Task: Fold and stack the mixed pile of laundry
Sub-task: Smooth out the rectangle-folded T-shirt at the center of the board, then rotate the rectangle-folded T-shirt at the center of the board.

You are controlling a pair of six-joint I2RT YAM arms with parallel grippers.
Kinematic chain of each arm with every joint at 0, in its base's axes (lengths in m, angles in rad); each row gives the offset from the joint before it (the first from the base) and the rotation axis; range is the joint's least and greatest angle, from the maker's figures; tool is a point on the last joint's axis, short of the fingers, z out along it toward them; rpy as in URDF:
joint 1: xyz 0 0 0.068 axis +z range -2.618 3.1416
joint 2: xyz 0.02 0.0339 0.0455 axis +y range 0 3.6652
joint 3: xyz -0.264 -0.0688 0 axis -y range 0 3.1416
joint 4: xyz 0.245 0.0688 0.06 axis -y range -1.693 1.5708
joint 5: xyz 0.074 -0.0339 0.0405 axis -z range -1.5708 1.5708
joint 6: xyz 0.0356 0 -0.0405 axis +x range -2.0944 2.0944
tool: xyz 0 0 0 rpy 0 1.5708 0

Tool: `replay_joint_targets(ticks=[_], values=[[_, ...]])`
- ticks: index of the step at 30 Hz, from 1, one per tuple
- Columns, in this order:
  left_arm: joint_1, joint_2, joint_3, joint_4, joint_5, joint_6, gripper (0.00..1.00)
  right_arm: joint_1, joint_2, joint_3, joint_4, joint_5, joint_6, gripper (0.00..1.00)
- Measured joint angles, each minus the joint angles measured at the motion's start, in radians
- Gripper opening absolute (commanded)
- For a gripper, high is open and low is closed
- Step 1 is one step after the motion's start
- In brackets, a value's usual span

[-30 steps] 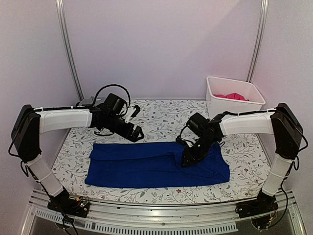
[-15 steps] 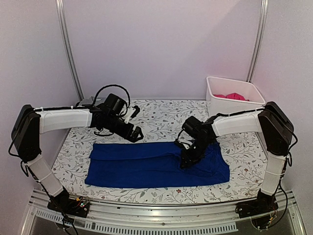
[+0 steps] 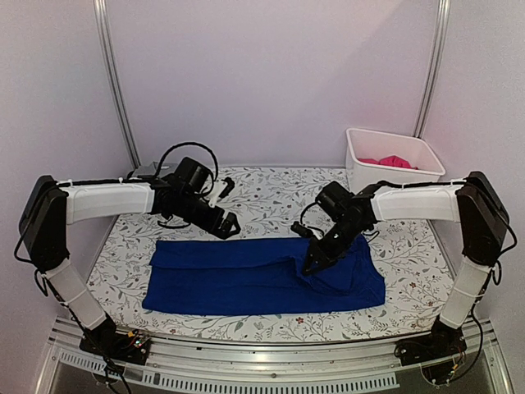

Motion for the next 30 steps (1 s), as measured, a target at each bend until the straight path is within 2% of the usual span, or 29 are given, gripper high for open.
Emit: replay_joint_targets(ticks=[2,6,10,17,23,30], values=[[0.000,0.000,-0.003,0.000,0.000,0.000,1.00,-0.012,-0.001,0.000,-0.015,-0.045,-0.028,0.12],[0.005,-0.003,-0.015,-0.001,0.002,0.000,1.00,-0.018,0.005,0.000,-0.078,-0.099,-0.103,0.27],[0.011,-0.025,-0.031,-0.003,0.004,0.000,1.00,-0.018,0.024,0.001,-0.144,-0.127,-0.139,0.46],[0.066,-0.063,-0.052,-0.002,0.022,-0.013,1.00,-0.024,0.012,0.001,-0.174,-0.067,-0.097,0.55],[0.086,-0.057,-0.052,-0.006,0.025,-0.036,1.00,-0.045,-0.045,0.009,-0.092,0.014,0.023,0.55],[0.124,0.034,-0.044,-0.042,0.030,-0.081,1.00,-0.046,0.070,0.024,-0.051,0.137,0.106,0.55]])
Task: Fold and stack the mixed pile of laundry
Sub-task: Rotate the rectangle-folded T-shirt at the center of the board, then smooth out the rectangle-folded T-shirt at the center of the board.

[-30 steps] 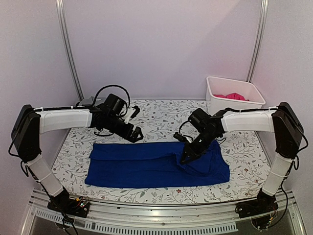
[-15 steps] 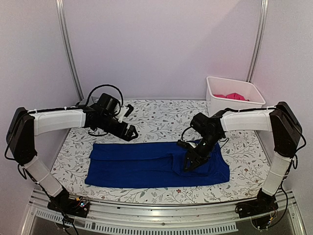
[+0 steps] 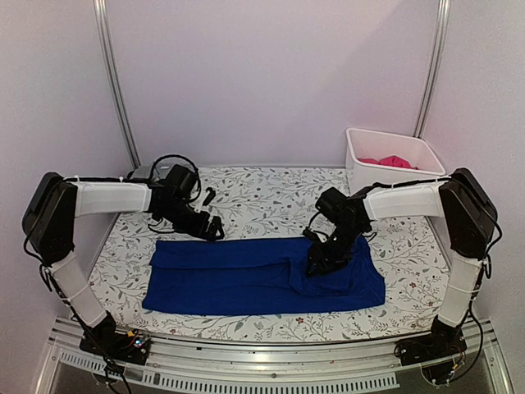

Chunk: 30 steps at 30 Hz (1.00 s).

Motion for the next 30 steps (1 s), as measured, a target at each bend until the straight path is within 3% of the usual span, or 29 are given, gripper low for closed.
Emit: replay_joint_targets(ticks=[9,20,25,30], values=[[0.048,0.033,-0.053,-0.040,0.000,-0.056,1.00,0.000,0.114,0.109,-0.060,0.098,-0.011,0.55],[0.146,-0.014,-0.106,-0.081,-0.039,-0.100,1.00,-0.003,0.412,0.605,-0.143,0.269,-0.167,0.57],[0.134,-0.074,-0.111,-0.079,-0.007,-0.082,1.00,-0.031,0.374,0.592,-0.137,0.242,-0.183,0.57],[0.004,-0.180,-0.111,0.034,0.039,-0.022,1.00,-0.121,0.150,0.399,-0.100,0.111,-0.119,0.51]])
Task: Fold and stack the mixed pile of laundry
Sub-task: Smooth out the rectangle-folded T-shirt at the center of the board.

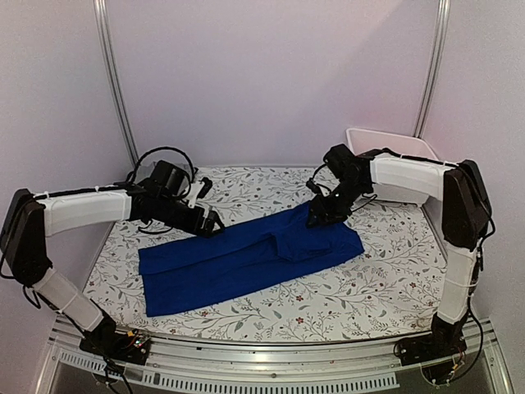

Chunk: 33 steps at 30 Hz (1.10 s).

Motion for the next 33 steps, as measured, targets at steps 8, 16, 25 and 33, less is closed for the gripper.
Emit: replay_joint_targets(ticks=[8,16,25,33], values=[[-0.141,0.124,0.128,0.169,0.141,-0.001,0.78,-0.125,-0.229,-0.332,0.081,-0.143,0.115,0.47],[-0.255,0.327,0.168,0.297,0.290,-0.170,0.72,-0.140,-0.229,-0.475,0.170,-0.211,0.158,0.47],[-0.275,0.410,0.170,0.386,0.302,-0.322,0.73,-0.153,-0.145,-0.426,0.240,-0.219,0.133,0.48],[-0.275,0.511,0.232,0.394,0.313,-0.361,0.62,-0.160,-0.076,-0.381,0.260,-0.232,0.105,0.44]])
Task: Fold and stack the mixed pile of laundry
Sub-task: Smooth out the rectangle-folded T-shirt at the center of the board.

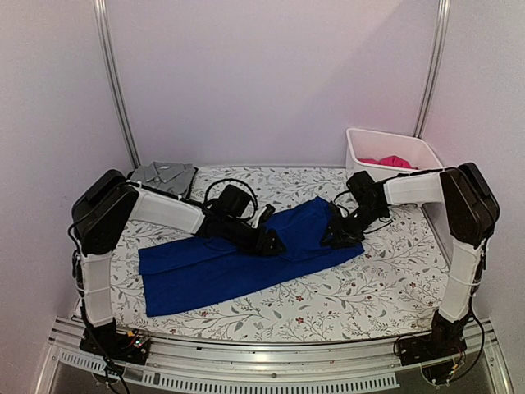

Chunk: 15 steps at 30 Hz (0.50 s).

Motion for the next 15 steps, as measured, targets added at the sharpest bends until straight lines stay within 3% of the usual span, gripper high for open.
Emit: replay_joint_targets(ticks=[7,12,15], values=[[-0.006,0.034,0.045,0.000,0.047,0.005,0.43,0.000,0.009,0.015,0.011,-0.070,-0.025,0.32],[-0.011,0.034,0.057,0.010,0.083,0.014,0.32,0.000,0.009,0.015,0.012,-0.126,-0.037,0.29],[-0.011,0.034,0.057,0.014,0.101,0.014,0.30,0.000,0.009,0.015,0.012,-0.153,-0.044,0.31]])
